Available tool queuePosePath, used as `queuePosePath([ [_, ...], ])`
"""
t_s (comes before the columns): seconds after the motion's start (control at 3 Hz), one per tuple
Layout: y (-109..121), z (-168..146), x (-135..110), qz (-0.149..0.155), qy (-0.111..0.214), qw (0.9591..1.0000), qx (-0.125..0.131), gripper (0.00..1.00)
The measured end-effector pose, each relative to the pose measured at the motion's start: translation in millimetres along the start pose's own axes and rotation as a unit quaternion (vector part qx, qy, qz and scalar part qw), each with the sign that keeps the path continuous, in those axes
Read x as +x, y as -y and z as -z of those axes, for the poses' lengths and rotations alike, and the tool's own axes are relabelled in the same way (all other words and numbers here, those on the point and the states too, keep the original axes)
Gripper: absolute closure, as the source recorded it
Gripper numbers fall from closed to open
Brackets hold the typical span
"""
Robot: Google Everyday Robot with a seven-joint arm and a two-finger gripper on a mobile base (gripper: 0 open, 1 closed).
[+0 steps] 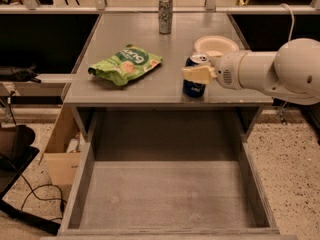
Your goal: Pick pepsi can from top drawer and place on counter
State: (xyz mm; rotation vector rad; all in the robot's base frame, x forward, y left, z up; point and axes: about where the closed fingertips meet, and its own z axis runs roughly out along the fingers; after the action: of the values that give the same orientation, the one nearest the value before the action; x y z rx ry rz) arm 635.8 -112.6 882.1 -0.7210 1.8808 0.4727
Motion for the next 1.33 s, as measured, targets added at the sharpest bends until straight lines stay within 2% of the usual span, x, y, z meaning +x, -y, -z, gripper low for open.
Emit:
queuePosePath([
  [0.33,0.0,0.0,-0.1,0.0,0.0,1.0,0.0,0.82],
  [0.67,-0.1,0.0,-0.1,0.0,0.0,1.0,0.0,0.58],
  [1.0,-0.1,0.0,-0.1,0.0,0.0,1.0,0.0,0.27],
  [1.33,-0.1,0.0,-0.2,0.0,0.0,1.0,0.0,0.04],
])
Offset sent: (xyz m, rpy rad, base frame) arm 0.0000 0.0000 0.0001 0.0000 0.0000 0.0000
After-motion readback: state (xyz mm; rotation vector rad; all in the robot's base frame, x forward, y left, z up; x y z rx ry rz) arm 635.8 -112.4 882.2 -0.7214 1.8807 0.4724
